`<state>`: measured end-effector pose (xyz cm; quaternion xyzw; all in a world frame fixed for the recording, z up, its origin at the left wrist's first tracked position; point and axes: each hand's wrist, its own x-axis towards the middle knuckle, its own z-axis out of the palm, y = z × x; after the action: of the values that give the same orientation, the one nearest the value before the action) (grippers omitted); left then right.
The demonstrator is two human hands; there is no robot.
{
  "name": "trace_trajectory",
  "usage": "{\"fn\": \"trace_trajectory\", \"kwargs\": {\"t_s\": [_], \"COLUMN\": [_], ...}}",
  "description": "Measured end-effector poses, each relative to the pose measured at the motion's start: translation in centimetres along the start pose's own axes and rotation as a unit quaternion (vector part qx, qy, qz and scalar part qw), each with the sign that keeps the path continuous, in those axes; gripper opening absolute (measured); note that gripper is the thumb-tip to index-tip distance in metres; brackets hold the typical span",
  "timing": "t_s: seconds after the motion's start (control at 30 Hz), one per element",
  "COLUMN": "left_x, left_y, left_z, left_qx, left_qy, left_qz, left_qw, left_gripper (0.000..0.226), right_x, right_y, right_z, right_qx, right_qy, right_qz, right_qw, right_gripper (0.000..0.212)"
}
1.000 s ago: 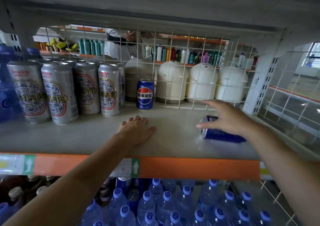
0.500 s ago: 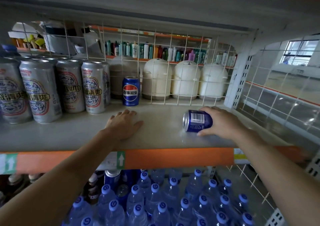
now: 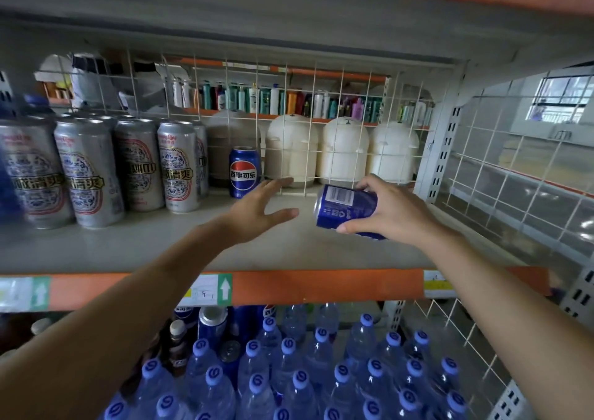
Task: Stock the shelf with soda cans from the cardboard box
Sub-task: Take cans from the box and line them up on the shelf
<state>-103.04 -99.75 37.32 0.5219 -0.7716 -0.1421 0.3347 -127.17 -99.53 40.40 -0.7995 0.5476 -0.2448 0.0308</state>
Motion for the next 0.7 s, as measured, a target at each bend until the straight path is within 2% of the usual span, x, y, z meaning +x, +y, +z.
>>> {"fn": "trace_trajectory", "kwargs": {"t_s": [0.1,0.17,0.23,0.3,0.47,0.7], "left_x": [-0.2,-0.3,-0.4,-0.6,-1.2,-1.4], "left_y": [2.3,3.1,3.3,3.2,2.8,2.0], "left_z": [-0.1,-0.2,-0.4,-0.6,-0.6,-0.3], "left_qx": [-0.163,-0.225,-0.262,-0.288,-0.328,-0.433], "left_qy": [-0.053,-0.088,-0.098,-0.086,-0.044,0.010], "left_qz": [0.009,0.008,0.005,0.007,-0.001,-0.047], "left_qw": [0.985,0.970,0.960,0.954,0.944,0.900], "left_gripper": [0.070,0.058,0.050,0.048,0.039,0.059], "right_x": [-0.2,-0.2,-0.2,-0.3,-0.1,-0.8], "right_y": [-1.6,-2.5,-3.2,-3.6,-3.4,-0.9], "right_z": [0.4,0.7,0.7,0.7,-0.3,-0.1], "right_qx": [0.042,0.071,0.111,0.152,0.234,0.412], "right_qy": [-0.021,-0.021,-0.022,-0.031,-0.053,-0.067], "right_qz": [-0.011,-0.018,-0.020,-0.020,-0.038,-0.054], "right_qw": [0.999,0.997,0.993,0.988,0.970,0.907], "right_gripper": [0.068,0.065,0.070,0.078,0.078,0.099]}}
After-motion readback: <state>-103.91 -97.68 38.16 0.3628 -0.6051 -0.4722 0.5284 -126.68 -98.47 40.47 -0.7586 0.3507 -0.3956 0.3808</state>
